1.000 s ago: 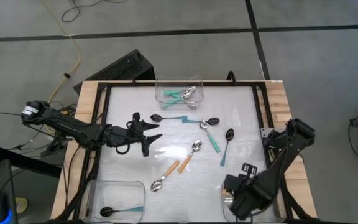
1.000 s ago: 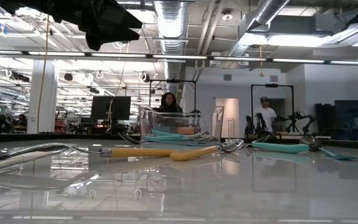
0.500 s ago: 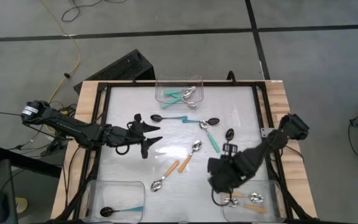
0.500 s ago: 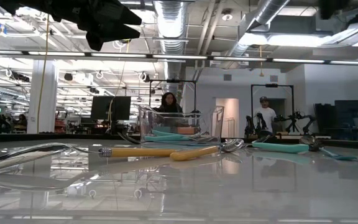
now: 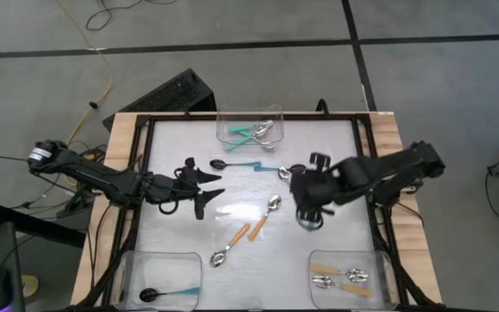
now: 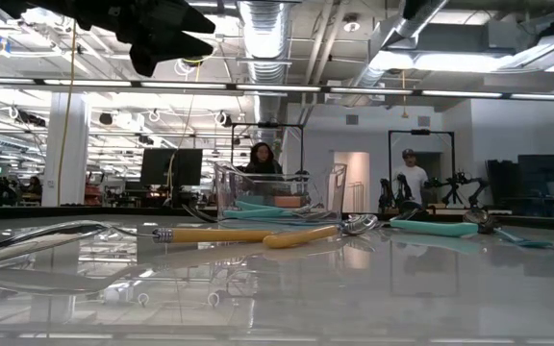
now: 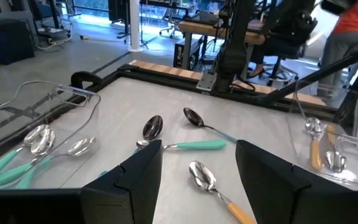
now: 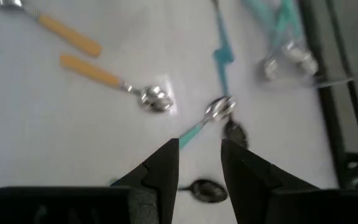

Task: Sort silverware by color (type)
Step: Put the bottom black spoon into the bottom left transparent bin

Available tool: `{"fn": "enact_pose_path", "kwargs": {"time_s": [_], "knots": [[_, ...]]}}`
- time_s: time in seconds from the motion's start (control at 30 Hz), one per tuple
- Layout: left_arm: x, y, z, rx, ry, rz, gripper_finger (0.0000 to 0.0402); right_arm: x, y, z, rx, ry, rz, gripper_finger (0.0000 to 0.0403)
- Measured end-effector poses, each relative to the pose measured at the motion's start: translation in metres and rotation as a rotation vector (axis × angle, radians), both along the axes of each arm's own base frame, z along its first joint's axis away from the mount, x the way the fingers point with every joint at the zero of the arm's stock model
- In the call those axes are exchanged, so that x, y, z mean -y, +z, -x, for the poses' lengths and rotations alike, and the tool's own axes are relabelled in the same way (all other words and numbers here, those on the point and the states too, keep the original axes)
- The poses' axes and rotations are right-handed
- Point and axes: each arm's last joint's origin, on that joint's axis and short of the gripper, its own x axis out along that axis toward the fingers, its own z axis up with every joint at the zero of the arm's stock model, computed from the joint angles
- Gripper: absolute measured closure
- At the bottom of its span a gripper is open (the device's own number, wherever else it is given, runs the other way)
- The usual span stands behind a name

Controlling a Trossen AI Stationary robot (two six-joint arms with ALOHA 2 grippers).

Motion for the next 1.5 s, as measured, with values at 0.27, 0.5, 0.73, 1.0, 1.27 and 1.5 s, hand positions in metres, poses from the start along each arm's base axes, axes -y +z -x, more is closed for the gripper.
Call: {"fn": "enact_pose_path", "kwargs": {"time_s": [0.27,0.5,0.73,1.0,1.27,1.5], "knots": [[-0.002,0.005,0.008,0.002,0.004,0.007,0.0212,0.041,0.035,0.029,0.137,-0.013,0.032,0.0258],[-0.002,0.005,0.009,-0.004,0.01,0.004,0.0212,0.068,0.032,0.055,0.167,-0.072,0.055,0.0258],[-0.002,0.003,0.009,-0.013,0.015,0.021,0.0212,0.074,-0.002,0.074,0.246,-0.141,-0.042,0.0258],[-0.003,0.003,0.009,-0.018,0.017,0.029,0.0212,0.06,-0.049,0.062,0.33,-0.114,-0.115,0.0258],[-0.003,0.002,0.009,-0.02,0.019,0.036,0.0212,0.057,-0.108,0.046,0.188,-0.161,-0.108,0.0258],[-0.003,0.001,0.01,-0.033,0.023,0.046,0.0212,0.071,-0.134,0.046,0.149,-0.297,-0.128,0.0239]]}}
